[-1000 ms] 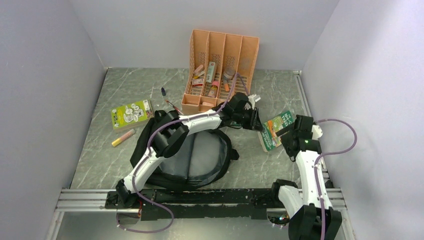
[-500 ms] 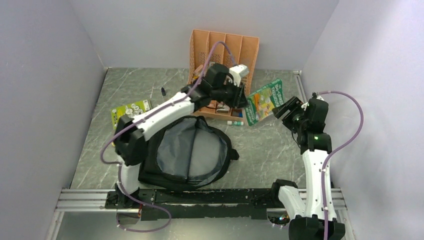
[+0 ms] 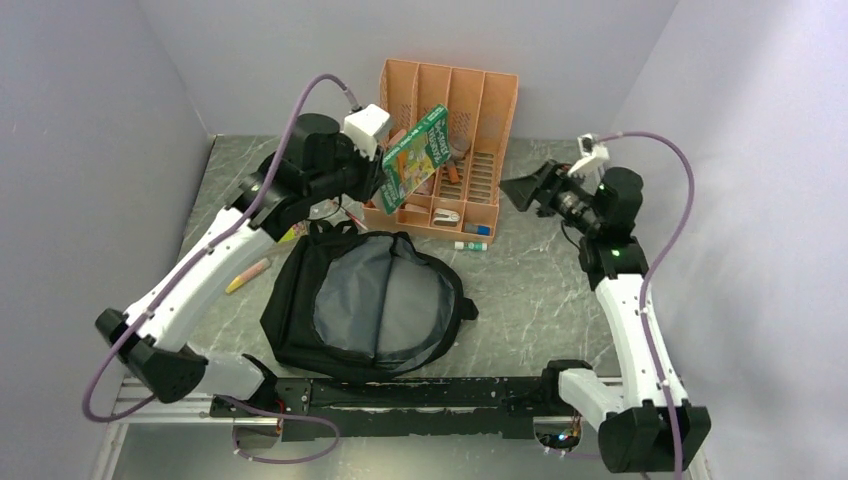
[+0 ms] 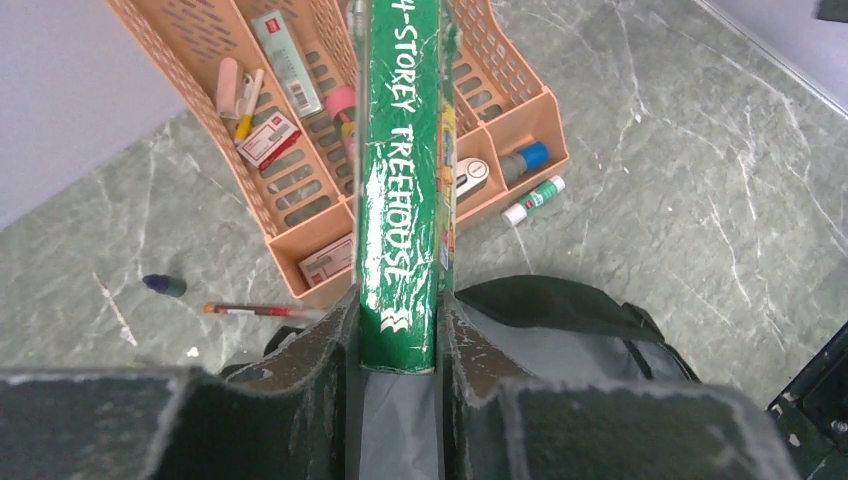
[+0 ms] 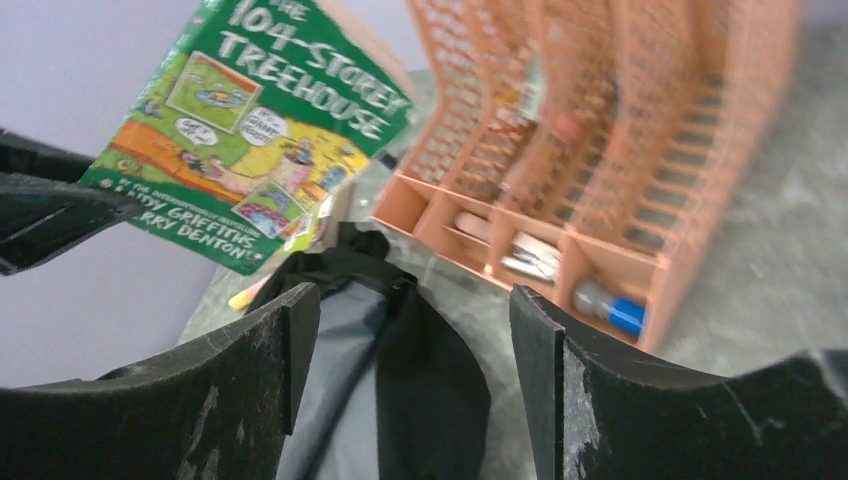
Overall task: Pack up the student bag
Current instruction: Pick up the book from the center of the board.
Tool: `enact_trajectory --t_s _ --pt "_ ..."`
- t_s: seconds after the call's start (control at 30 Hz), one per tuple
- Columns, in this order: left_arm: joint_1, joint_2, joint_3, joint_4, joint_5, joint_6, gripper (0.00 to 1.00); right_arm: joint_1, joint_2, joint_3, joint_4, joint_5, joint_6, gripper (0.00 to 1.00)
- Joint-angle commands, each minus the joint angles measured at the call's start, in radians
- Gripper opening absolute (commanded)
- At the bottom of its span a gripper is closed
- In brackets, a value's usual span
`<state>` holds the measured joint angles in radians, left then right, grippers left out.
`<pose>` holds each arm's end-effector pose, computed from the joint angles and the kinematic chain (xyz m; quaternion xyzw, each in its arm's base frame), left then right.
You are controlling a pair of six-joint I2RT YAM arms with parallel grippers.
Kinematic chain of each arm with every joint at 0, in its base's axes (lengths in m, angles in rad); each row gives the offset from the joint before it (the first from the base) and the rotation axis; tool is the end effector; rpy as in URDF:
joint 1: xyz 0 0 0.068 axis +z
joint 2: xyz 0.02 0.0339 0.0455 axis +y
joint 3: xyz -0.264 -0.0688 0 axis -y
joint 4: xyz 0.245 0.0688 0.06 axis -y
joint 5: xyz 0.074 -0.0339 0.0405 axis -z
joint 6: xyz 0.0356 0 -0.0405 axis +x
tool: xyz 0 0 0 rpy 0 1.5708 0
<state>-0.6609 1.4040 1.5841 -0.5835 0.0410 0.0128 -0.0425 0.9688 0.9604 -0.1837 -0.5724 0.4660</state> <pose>0.2416 -0.1897 0.4337 0.2864 0.7836 -0.1917 0.5169 0.2186 0.0100 0.3692 0.0124 0.7616 0.3412 0.5507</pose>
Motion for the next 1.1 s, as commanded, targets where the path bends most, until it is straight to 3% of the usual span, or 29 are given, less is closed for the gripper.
enact_trajectory --t_s 0.0,0.13,0.4,0.63,0.83,1.07 --pt "-0.014 -0.112 -0.036 0.015 0.004 0.070 0.05 0.161 0.078 0.076 0.291 -0.084 -0.100 0.72" --pt "-0.015 -0.234 -0.155 0.076 0.184 0.163 0.05 0.275 0.174 0.103 0.450 -0.143 -0.249 0.72" --pt "-0.016 -0.343 -0.205 0.055 0.263 0.305 0.05 0.285 0.156 -0.007 0.730 -0.351 -0.413 0.72" --pt "-0.015 -0.331 -0.191 0.021 0.556 0.414 0.05 0.285 0.048 -0.051 0.599 -0.554 -0.572 0.73" --pt "-0.016 -0.316 -0.165 0.005 0.633 0.457 0.05 0.287 0.019 -0.029 0.492 -0.710 -0.566 0.71" --pt "-0.016 -0.322 -0.156 0.031 0.613 0.469 0.05 0.290 -0.028 -0.069 0.378 -0.767 -0.539 0.56"
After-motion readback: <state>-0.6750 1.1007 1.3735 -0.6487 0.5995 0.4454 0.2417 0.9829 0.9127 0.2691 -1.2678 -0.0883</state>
